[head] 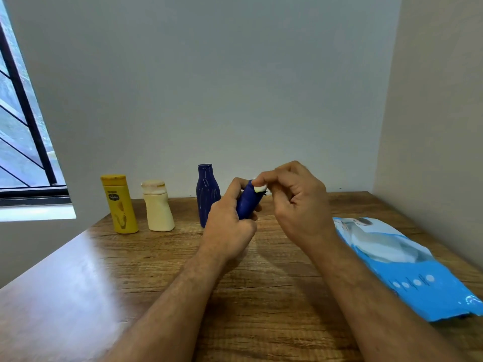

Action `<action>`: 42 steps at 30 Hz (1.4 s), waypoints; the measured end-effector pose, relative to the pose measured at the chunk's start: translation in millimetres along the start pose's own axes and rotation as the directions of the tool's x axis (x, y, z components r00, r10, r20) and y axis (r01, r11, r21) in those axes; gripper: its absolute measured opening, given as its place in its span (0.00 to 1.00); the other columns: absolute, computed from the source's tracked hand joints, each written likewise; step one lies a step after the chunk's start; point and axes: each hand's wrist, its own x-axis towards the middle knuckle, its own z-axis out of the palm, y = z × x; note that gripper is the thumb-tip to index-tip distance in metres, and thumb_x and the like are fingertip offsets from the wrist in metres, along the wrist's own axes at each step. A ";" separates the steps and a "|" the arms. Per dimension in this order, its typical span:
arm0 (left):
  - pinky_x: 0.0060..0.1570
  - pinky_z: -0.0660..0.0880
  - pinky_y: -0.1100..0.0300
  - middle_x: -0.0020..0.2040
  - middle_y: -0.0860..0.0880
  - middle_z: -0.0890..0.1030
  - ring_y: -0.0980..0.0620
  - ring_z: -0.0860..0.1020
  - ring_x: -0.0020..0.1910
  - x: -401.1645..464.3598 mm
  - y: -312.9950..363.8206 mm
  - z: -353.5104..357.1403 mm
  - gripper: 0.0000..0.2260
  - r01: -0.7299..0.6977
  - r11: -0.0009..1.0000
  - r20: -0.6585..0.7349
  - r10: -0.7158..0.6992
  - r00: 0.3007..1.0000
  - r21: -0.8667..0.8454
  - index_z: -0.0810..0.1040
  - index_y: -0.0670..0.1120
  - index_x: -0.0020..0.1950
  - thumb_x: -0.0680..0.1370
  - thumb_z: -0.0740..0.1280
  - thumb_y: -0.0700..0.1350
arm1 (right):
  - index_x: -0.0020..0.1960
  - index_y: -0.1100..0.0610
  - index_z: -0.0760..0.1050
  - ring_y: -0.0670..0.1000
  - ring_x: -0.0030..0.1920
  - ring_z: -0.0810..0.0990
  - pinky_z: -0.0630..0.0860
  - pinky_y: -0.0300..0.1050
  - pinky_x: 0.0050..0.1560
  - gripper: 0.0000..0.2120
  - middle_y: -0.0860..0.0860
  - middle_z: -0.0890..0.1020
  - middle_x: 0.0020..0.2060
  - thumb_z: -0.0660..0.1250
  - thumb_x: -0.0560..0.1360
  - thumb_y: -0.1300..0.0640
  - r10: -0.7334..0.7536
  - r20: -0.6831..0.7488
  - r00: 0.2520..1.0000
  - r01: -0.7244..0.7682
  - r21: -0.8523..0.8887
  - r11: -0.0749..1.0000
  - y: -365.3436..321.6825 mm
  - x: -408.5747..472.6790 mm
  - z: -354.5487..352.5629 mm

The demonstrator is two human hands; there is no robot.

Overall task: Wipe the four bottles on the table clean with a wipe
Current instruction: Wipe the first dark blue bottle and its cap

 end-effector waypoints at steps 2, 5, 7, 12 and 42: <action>0.48 0.80 0.46 0.43 0.53 0.81 0.50 0.81 0.43 -0.9 1.6 0.3 0.25 -0.023 1.000 0.020 0.022 1.000 0.010 0.72 0.57 0.56 0.65 0.67 0.33 | 0.50 0.48 0.83 0.40 0.47 0.78 0.71 0.26 0.44 0.16 0.42 0.78 0.45 0.65 0.77 0.67 0.075 0.038 0.996 -0.074 -0.026 0.997 2.6 0.5 1.6; 0.42 0.73 0.55 0.49 0.51 0.74 0.52 0.76 0.44 1.2 2.8 2.3 0.26 -0.033 0.999 -0.016 0.033 0.999 0.005 0.72 0.58 0.51 0.63 0.71 0.31 | 0.51 0.47 0.84 0.37 0.49 0.78 0.73 0.26 0.48 0.15 0.43 0.80 0.46 0.65 0.78 0.65 0.166 -0.020 0.986 -0.167 -0.026 0.986 6.8 3.2 0.5; 0.47 0.73 0.58 0.53 0.52 0.71 0.53 0.76 0.48 3.2 3.6 2.6 0.28 0.017 0.997 -0.039 -0.020 0.999 -0.076 0.73 0.61 0.52 0.62 0.74 0.33 | 0.51 0.48 0.83 0.38 0.49 0.79 0.73 0.26 0.47 0.14 0.44 0.81 0.47 0.65 0.79 0.65 0.197 -0.081 0.977 -0.198 0.004 0.980 7.4 4.5 -0.1; 0.53 0.81 0.43 0.44 0.49 0.82 0.45 0.81 0.45 4.4 4.1 1.6 0.23 0.082 0.884 0.048 -0.068 0.997 -0.459 0.79 0.51 0.62 0.70 0.77 0.36 | 0.53 0.47 0.83 0.36 0.46 0.79 0.73 0.25 0.43 0.10 0.42 0.82 0.46 0.67 0.79 0.60 0.281 -0.088 0.956 -0.275 0.075 0.959 2.2 3.4 1.4; 0.35 0.81 0.48 0.49 0.40 0.76 0.45 0.78 0.42 3.6 7.6 -0.9 0.13 0.296 0.668 0.276 -0.140 0.951 -0.682 0.73 0.44 0.56 0.74 0.66 0.47 | 0.56 0.49 0.83 0.40 0.43 0.78 0.71 0.24 0.44 0.09 0.40 0.78 0.41 0.70 0.77 0.55 0.110 -0.094 0.989 -0.121 -0.122 0.985 -0.3 -1.6 5.4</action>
